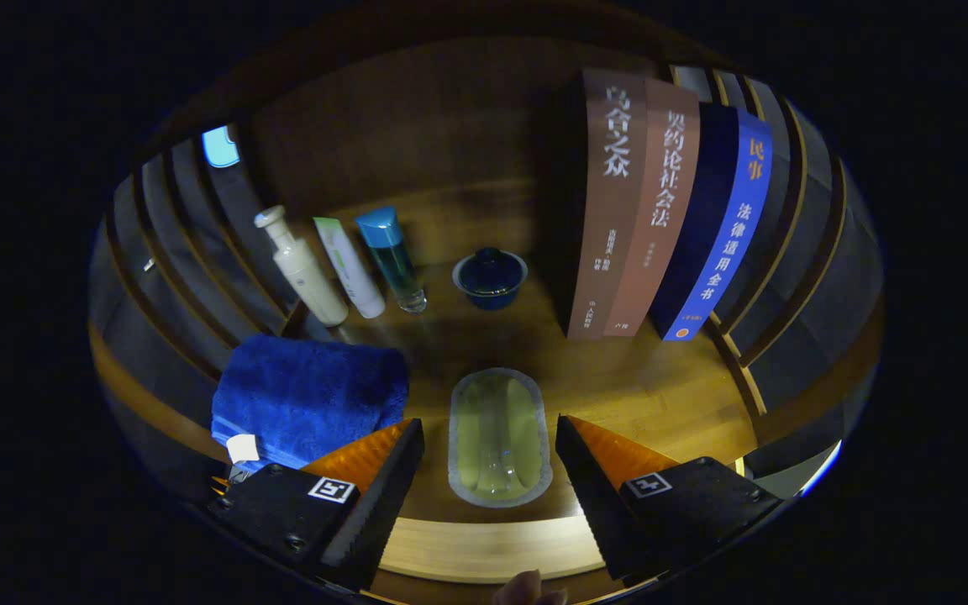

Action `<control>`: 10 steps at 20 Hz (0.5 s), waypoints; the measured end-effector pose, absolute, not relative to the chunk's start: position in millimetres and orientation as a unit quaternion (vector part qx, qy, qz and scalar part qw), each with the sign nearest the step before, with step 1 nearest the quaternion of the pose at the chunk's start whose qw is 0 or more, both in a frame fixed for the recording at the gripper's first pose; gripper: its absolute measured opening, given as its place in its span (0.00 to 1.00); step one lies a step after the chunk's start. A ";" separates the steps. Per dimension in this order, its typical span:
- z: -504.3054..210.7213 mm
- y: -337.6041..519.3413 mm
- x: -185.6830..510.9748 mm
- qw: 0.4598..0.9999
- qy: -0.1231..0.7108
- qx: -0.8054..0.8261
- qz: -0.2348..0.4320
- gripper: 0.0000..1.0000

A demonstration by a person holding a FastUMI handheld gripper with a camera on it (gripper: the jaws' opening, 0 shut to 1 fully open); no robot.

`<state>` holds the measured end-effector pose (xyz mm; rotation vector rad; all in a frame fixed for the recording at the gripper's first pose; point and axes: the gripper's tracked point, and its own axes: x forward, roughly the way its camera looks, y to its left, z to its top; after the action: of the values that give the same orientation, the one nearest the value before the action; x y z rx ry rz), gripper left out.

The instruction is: Pull open the drawer, take out the items inside it, and place them on the countertop above the cabinet.

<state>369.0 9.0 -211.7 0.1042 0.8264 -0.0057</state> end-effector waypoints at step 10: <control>-108.7 39.5 262.9 0.967 0.236 0.084 0.046 1.00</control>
<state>262.9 39.5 -108.7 0.1696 0.4777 0.0933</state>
